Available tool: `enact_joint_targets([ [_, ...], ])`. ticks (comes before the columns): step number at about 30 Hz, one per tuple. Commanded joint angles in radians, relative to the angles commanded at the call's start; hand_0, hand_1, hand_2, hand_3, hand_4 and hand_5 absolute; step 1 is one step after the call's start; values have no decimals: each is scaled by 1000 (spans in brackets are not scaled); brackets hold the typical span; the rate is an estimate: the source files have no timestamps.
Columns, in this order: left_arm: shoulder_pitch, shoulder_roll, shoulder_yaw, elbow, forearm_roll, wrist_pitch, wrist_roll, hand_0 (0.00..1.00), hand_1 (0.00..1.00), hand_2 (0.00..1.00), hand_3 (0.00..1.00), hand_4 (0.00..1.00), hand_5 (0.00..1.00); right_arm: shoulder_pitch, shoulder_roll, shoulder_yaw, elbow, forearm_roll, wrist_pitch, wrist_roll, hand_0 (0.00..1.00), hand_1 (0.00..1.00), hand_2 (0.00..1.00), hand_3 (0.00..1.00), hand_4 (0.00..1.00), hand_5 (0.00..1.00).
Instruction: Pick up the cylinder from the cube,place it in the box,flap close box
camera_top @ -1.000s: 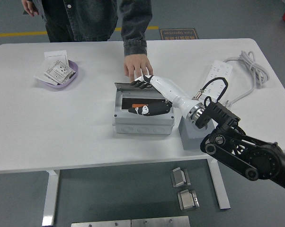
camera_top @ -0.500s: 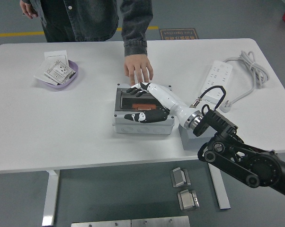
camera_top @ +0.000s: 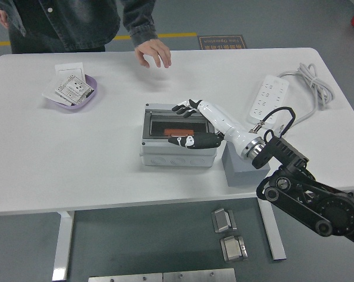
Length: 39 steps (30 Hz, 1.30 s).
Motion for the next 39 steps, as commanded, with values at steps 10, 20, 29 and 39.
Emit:
enact_joint_targets([
  [10,9,-4,-6,0,-2,-1,3,634,617,566,586,655,249,-213,36,292,54,-66,93,25,773,672,713,750,959,467],
  [20,16,-7,-4,0,-10,-1,4,634,617,567,587,647,239,-341,91,522,39,151,127,146,781,666,703,742,981,565],
  [29,14,-9,-4,0,-9,-2,4,635,617,566,588,648,238,-385,130,604,6,350,163,211,772,662,703,736,987,565],
  [39,10,-6,-10,0,0,-5,5,634,618,566,588,647,239,-405,171,610,-23,596,241,247,765,660,701,730,998,714],
])
